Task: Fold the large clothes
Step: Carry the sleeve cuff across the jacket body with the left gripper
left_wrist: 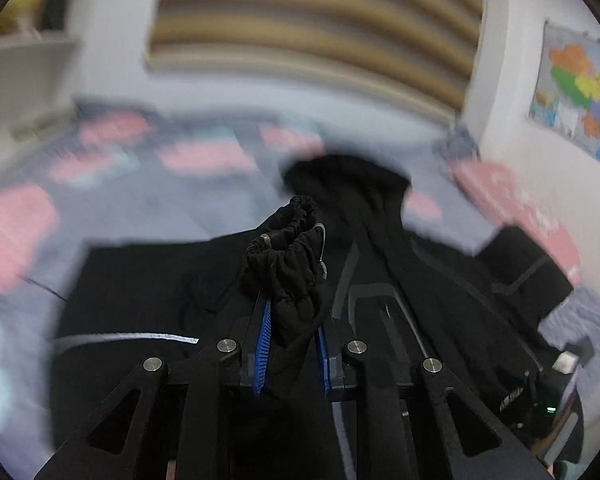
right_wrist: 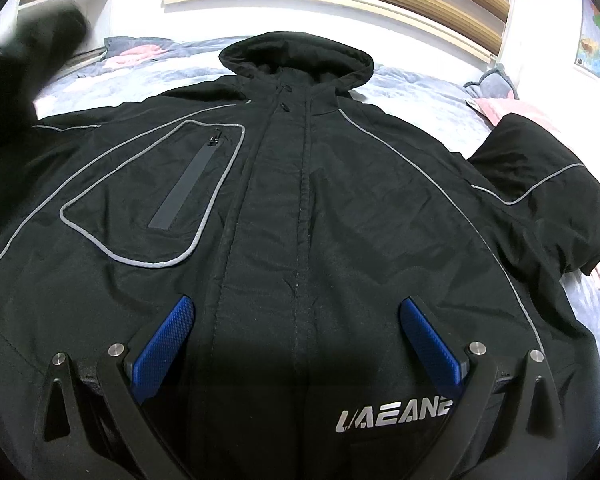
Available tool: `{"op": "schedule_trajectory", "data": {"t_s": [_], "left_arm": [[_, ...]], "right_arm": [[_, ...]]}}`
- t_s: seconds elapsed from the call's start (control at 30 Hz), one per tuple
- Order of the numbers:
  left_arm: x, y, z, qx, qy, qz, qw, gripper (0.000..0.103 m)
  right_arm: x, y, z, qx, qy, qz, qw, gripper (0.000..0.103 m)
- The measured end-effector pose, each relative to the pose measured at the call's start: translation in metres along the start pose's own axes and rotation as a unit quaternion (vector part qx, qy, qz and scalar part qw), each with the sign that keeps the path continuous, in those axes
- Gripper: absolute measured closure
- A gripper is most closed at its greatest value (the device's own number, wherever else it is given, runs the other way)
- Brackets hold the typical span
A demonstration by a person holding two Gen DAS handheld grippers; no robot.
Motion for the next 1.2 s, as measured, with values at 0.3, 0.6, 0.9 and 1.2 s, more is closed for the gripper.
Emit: {"op": "schedule_trajectory", "data": {"t_s": [0.3,0.6,0.9,1.2], "left_arm": [[0.025,-0.024,0.063,0.004,0.119,0.020,0.9927,0.056],[0.014,0.009,-0.042,0.125,0.003,-0.055,0.9907,0.033],[0.028,0.071,-0.080,0.052,-0.025,-0.100,0.9933,0.033],[0.042,0.111,-0.078,0.014,-0.012,-0.140,0.9899,0.033]], "right_arm": [[0.000,-0.001,0.001,-0.004,0.007,0.001,1.000,0.000],[-0.042,0.008,-0.027,-0.090,0.046,-0.005,0.995,0.000],[-0.114,0.085,0.009,-0.230,0.103,-0.002,0.968,0.014],[-0.136,0.125,0.068,-0.278,0.146,0.034,0.949,0.063]]}}
Point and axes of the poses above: each gripper's, at about its wrist camera, not at the fingertips, and z roughly the way its jaws point, y to its left, x to its underside, the point moved 1 cm from there along z, roughly the way its jaws point
